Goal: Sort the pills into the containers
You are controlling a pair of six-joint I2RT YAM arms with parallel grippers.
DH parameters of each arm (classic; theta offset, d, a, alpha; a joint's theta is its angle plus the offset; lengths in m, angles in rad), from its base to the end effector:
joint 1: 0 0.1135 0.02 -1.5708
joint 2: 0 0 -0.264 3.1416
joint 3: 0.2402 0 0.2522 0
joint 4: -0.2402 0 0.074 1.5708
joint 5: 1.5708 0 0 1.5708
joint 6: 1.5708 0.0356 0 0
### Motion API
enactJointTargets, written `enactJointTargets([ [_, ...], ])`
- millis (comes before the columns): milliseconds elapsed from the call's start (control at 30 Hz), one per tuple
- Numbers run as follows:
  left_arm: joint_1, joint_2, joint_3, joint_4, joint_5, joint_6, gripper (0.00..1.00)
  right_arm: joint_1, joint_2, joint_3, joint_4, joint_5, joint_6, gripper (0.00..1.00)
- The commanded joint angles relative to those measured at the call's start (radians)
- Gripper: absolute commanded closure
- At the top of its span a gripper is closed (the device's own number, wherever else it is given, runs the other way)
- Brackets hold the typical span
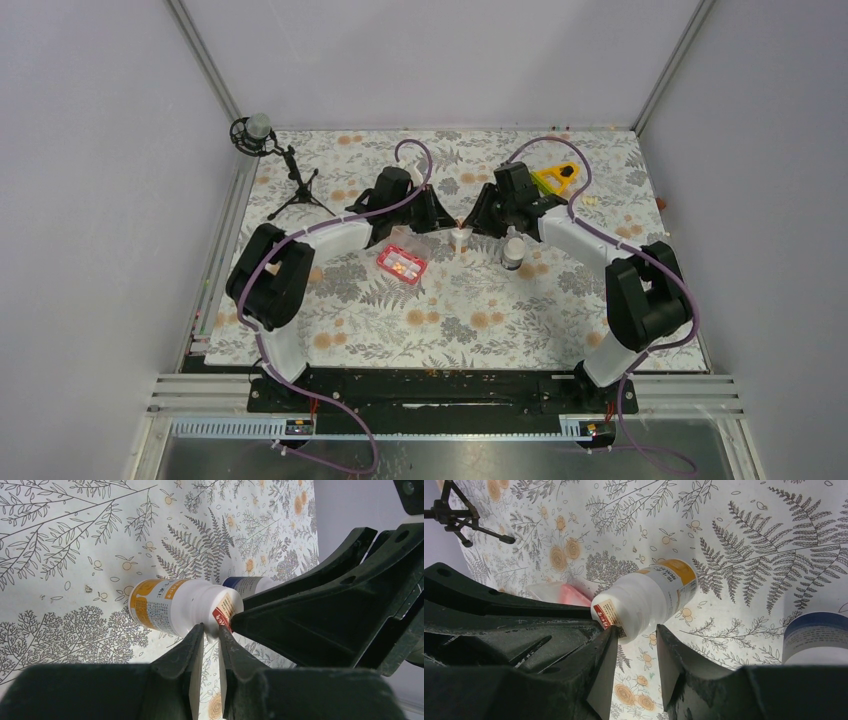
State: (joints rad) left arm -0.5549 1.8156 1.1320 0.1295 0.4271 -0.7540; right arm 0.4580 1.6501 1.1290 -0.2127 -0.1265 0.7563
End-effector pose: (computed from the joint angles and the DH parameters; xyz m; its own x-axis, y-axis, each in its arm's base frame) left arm 0.3341 -0.2245 0.2054 -0.8592 -0.2004 -0.4707 0.2617 0.6184 -0.7410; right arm 0.3249 0.1652 0.2335 -0.7956 0.3668 -0.4822 0.0320 0.8203 0.5711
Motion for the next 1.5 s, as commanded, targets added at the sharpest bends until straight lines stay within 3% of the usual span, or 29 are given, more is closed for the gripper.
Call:
enactJointTargets([
  [0,0.001,0.046,0.023,-0.078,-0.024,0.013,0.85,-0.026,0.015,0.038,0.002,-0.013,-0.009,0.59],
  [100,0.001,0.051,0.031,-0.092,-0.031,0.004,0.85,-0.037,0.019,0.034,0.009,-0.019,-0.009,0.6],
  [333,0.001,0.075,0.034,-0.092,-0.009,-0.034,0.86,-0.041,0.055,-0.002,0.039,-0.133,-0.067,0.76],
  [567,-0.004,0.11,0.013,-0.073,0.005,-0.035,0.97,-0.041,0.119,-0.028,0.005,-0.115,-0.111,0.91],
  [900,-0.011,0.164,-0.004,-0.082,0.025,-0.05,1.0,-0.04,0.189,-0.06,0.0,-0.142,-0.089,1.0],
  [1200,-0.011,0.172,-0.005,-0.06,0.049,-0.1,1.0,-0.054,0.199,-0.145,0.232,-0.349,0.032,1.0],
  [1467,-0.01,0.177,-0.022,0.0,0.08,-0.137,1.0,-0.078,0.21,-0.201,0.411,-0.433,0.147,1.0],
])
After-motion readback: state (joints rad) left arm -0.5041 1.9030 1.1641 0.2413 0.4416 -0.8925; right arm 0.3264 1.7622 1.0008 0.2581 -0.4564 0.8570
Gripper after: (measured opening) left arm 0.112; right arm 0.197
